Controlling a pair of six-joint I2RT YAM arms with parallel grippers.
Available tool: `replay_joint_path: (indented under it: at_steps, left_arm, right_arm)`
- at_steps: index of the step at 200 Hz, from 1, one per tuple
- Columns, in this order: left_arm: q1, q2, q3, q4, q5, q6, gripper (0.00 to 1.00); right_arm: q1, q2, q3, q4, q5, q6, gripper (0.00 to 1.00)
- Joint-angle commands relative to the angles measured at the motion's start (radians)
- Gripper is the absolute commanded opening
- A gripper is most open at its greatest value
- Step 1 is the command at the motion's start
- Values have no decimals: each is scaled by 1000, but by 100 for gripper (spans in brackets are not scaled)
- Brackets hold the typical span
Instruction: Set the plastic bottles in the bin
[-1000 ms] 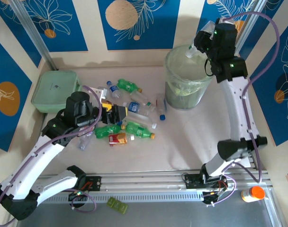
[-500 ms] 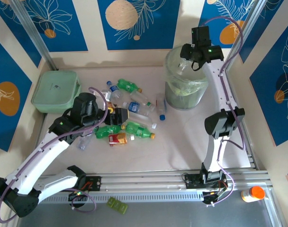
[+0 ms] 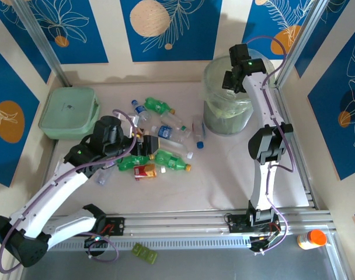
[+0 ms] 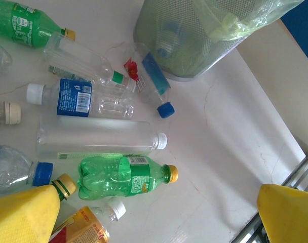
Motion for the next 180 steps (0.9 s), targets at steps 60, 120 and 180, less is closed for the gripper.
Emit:
replay_joint_path:
  at_steps: [60,120,180]
  left_arm:
    - [-2,-1,-1,6,-41,27,100]
    - [2,-6,0,2,-52,33,100]
    - [5,-14,-1,3,-59,26,100]
  right_arm:
    - [-28,149,-3,-51,0,11,56]
    - [-29,123,8,-32,5,4,80]
    - [-16,-24,30,-27,-39,6,77]
